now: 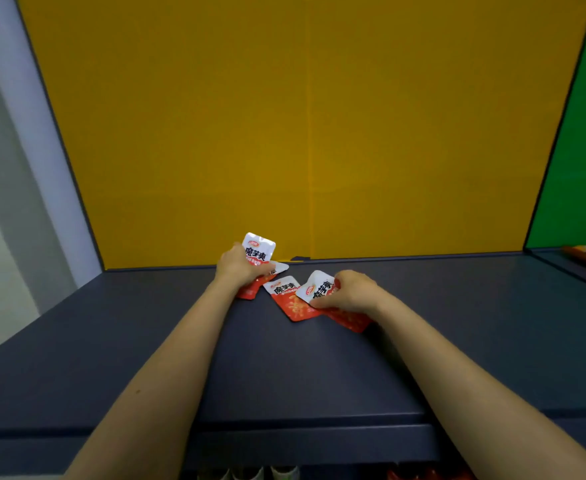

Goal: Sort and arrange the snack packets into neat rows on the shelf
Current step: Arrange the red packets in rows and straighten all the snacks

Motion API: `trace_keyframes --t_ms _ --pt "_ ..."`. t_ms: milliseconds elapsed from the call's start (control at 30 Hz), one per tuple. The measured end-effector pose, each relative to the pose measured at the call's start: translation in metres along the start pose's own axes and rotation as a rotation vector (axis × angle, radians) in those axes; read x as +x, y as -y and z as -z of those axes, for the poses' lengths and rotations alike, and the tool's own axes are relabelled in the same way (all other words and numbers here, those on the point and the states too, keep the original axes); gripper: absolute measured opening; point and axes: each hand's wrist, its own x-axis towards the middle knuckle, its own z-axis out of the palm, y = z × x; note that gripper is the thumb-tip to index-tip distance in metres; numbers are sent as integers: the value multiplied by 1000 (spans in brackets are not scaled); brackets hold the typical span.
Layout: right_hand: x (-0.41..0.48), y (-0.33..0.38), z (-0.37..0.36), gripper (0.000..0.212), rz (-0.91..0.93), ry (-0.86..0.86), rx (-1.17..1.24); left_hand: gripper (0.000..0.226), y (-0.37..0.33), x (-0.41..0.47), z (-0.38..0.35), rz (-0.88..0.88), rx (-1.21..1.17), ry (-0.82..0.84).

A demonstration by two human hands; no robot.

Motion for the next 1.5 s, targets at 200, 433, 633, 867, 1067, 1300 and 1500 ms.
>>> trace_keyframes --t_ms 200,433,633,867,1067,1300,1500 --pt "6 12 -9 40 29 -63 114 89 4 4 -19 83 231 70" --pt "10 44 -27 70 27 -62 -20 67 10 13 -15 191 63 114" --pt "8 55 -27 80 -31 -56 98 57 21 6 -11 175 -118 -16" --pt "-25 23 -11 52 -96 -145 198 25 0 -16 6 139 -693 129" --pt "-109 -51 37 40 -116 -552 571 24 -71 -79 9 -104 -861 431" --pt "-271 -148 64 19 -338 -913 761 28 -154 -203 -44 -368 -910 850" --pt "-412 -230 57 15 -562 -1173 777 31 -209 -330 -135 -419 -847 1151"
